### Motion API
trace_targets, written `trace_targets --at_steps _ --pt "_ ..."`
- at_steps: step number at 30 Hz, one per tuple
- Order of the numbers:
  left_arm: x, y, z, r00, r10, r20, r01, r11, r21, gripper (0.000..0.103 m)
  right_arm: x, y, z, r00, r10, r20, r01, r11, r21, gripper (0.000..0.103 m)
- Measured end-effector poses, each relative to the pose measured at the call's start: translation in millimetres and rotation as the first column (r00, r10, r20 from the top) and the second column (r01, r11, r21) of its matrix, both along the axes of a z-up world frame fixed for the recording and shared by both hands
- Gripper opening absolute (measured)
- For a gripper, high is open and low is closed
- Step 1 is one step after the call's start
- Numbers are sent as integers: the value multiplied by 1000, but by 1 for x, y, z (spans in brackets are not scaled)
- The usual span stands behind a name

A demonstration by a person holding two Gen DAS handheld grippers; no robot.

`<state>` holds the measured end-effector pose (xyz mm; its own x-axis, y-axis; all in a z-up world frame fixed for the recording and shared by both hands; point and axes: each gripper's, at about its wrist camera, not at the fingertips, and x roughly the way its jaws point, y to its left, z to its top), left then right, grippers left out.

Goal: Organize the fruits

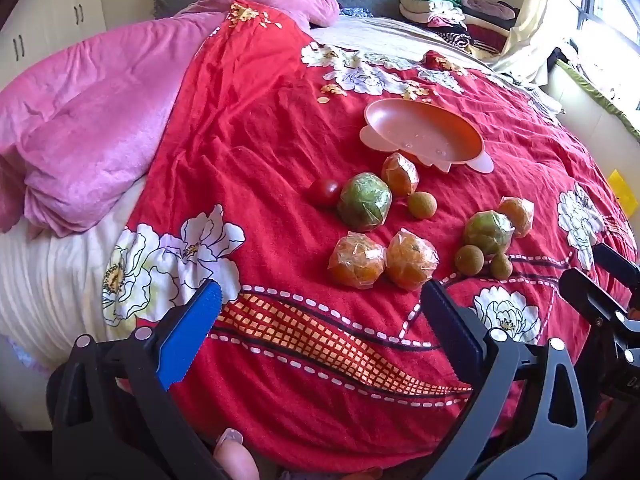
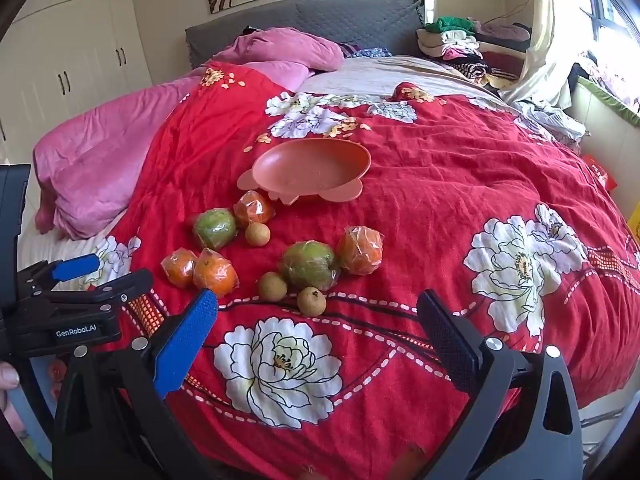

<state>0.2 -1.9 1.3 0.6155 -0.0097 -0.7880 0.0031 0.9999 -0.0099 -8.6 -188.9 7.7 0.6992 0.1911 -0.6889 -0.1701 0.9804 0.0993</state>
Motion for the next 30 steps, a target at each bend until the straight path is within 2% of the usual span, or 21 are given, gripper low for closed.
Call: trace_targets --at_steps 30 --pt "-2 -1 0 1000 -14 2 14 1000 -11 94 -2 0 -3 1000 -1 -5 1 1000 1 99"
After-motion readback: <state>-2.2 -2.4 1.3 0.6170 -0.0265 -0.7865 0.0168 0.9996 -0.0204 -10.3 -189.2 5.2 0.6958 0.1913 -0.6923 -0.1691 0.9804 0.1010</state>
